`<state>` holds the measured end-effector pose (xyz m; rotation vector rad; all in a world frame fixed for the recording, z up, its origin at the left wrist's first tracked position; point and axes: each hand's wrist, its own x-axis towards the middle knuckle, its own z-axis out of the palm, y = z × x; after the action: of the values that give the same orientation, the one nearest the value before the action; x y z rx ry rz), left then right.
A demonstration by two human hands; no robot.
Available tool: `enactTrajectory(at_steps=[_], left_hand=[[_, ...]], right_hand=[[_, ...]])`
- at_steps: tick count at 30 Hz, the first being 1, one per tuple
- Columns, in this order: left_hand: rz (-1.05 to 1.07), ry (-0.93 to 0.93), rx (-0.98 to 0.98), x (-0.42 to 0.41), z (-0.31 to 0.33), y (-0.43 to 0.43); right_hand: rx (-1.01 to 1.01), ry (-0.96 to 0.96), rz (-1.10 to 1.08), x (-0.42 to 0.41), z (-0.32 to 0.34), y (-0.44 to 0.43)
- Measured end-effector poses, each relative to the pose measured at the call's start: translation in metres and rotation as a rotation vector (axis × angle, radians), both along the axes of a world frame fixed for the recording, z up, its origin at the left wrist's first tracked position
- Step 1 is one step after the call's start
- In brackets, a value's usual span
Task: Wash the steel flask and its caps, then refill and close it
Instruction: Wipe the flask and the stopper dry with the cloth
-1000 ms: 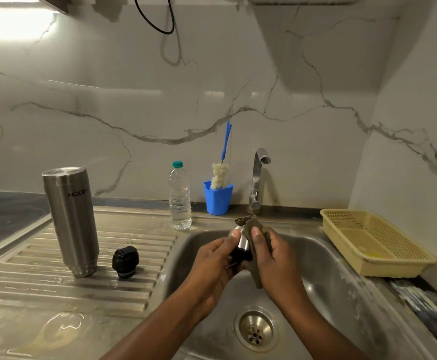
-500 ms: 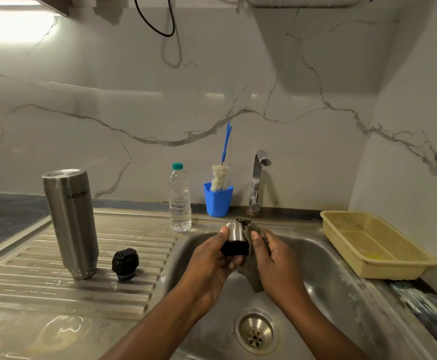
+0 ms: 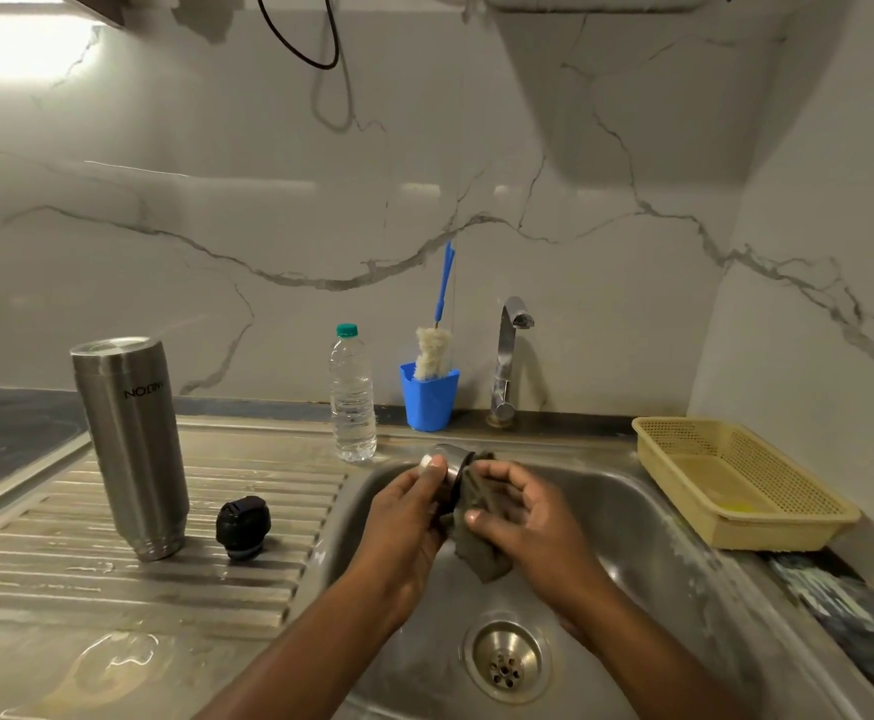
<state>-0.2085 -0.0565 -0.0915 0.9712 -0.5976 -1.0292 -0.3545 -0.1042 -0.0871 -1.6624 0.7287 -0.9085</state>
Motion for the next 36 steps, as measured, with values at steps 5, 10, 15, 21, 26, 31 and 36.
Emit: enactTrajectory(at_steps=[5, 10, 15, 21, 26, 31, 36], left_hand=[[-0.035, -0.041, -0.028, 0.002, -0.001, 0.001], [-0.003, -0.087, -0.031, -0.004, -0.002, 0.001], [-0.029, -0.193, -0.069, -0.002, -0.003, 0.005], [-0.141, -0.097, -0.119, 0.002, 0.003, 0.005], [-0.052, -0.128, -0.093, 0.005, -0.001, 0.007], [0.094, -0.234, -0.034, 0.003, -0.002, 0.007], [0.012, -0.216, -0.063, 0.004, -0.001, 0.008]], right_hand=[[-0.643, 0.492, -0.058, -0.001, -0.003, 0.002], [-0.875, 0.629, -0.162, 0.005, -0.006, 0.002], [-0.06, 0.078, 0.077, 0.008, -0.001, 0.004], [0.76, -0.556, 0.325, -0.005, 0.007, -0.001], [0.047, 0.026, 0.181, -0.001, 0.005, 0.003], [-0.957, 0.627, -0.069, 0.003, -0.005, -0.004], [-0.234, 0.169, 0.114, 0.004, 0.004, 0.006]])
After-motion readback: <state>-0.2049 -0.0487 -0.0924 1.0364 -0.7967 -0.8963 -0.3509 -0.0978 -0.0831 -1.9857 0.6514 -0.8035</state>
